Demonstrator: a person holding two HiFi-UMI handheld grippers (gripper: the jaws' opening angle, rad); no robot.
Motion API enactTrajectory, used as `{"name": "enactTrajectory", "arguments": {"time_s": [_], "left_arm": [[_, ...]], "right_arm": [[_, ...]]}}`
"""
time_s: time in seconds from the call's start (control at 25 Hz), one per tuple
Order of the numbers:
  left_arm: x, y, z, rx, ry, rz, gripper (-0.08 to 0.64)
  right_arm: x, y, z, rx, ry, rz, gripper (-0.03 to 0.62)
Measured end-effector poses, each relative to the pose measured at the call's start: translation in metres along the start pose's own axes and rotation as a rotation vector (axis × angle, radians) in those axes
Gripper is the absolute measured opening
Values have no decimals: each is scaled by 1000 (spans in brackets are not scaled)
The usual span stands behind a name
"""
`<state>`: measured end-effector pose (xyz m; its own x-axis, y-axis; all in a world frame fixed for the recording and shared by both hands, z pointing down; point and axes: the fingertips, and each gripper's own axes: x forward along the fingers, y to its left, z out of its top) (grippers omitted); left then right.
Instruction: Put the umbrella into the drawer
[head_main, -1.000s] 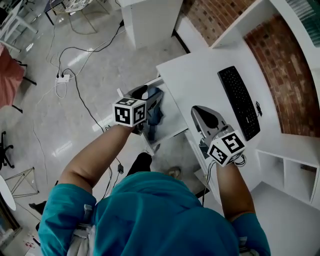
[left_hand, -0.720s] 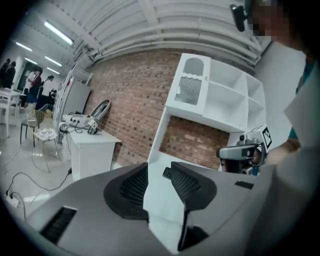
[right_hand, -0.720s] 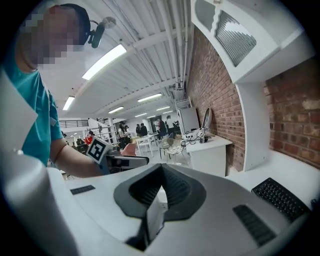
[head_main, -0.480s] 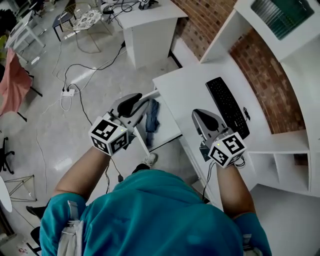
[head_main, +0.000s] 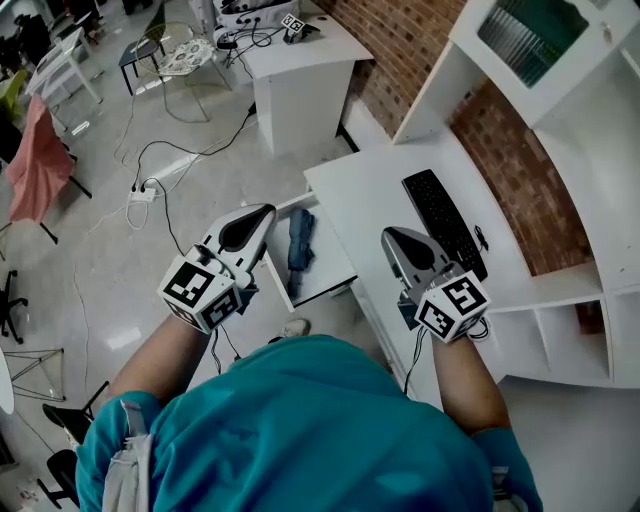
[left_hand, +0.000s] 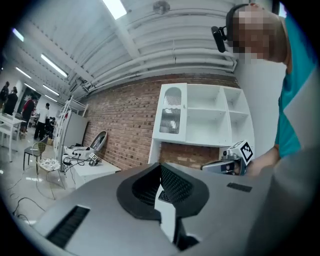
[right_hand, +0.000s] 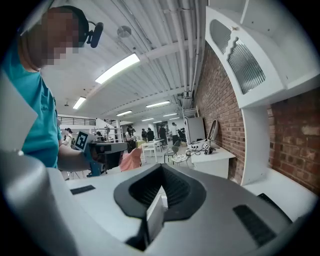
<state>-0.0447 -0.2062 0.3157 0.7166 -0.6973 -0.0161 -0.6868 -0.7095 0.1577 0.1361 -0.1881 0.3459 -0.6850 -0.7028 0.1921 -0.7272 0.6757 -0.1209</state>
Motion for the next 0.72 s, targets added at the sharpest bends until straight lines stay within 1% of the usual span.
{"name": "enactTrajectory", "arguments": {"time_s": [0.08, 0.32, 0.44, 0.72], "left_arm": [[-8, -5, 1, -12, -11, -3, 15], [-24, -13, -12, -11, 7, 24, 15], [-24, -18, -15, -17, 9, 19, 15], [-25, -25, -14, 0, 2, 11, 15]], "right_arm": [[-5, 3, 1, 3, 1, 0, 23], [-17, 5, -3, 31, 2, 2, 23], [-21, 3, -5, 39, 3, -2, 23], [-23, 6, -7, 34, 7, -1, 23]]}}
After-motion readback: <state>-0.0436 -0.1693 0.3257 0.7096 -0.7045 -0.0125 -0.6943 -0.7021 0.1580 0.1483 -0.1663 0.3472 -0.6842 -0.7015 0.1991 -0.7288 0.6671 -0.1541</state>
